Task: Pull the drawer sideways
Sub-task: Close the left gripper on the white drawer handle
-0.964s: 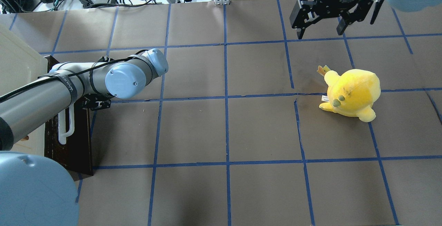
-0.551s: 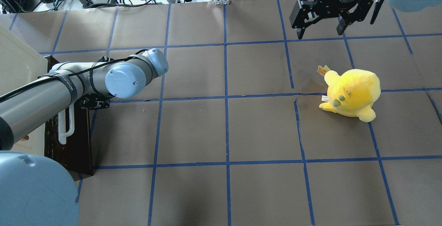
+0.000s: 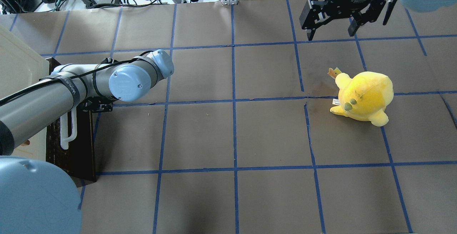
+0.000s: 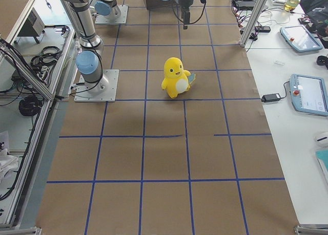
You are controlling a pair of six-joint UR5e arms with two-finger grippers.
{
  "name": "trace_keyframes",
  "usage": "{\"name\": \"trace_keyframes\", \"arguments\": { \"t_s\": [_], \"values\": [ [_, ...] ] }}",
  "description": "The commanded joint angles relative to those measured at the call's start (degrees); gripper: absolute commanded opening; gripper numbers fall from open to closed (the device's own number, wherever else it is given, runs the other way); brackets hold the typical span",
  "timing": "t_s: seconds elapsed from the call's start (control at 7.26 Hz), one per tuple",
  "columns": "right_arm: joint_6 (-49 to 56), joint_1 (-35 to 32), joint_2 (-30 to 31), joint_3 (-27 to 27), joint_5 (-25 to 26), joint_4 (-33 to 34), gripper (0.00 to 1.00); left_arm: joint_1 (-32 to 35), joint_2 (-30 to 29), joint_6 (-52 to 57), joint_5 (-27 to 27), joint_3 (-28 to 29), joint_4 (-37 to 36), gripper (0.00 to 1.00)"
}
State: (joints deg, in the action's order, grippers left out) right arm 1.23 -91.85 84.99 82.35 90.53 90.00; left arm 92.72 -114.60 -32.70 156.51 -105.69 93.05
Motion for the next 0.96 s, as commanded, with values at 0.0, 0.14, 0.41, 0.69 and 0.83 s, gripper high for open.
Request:
{"name": "trace_keyframes", "arguments": {
  "t_s": [0.0, 0.14, 0.41, 0.69, 0.83],
  "values": [
    [0.09, 0.00, 0.00, 0.00, 0.00, 0.00, 1.00, 0.00, 0.00, 0.01, -0.07, -0.04, -0.07, 0.31],
    [0.00, 0.00, 0.00, 0.00, 0.00, 0.00, 1.00, 0.09, 0.00, 0.01, -0.07, 0.05, -0.24, 0.31],
    [0.00, 0.00, 0.00, 0.00, 0.00, 0.00, 1.00, 0.18, 0.00, 0.01, 0.54, 0.05, -0.42, 0.30],
    [0.00, 0.00, 0.00, 0.00, 0.00, 0.00, 1.00, 0.18, -0.09, 0.44, 0.28, 1.36, -0.16, 0.27],
    [0.00, 0.00, 0.00, 0.00, 0.00, 0.00, 1.00, 0.26, -0.35, 0.44, 0.02, 1.89, 0.11, 0.26]
  ]
}}
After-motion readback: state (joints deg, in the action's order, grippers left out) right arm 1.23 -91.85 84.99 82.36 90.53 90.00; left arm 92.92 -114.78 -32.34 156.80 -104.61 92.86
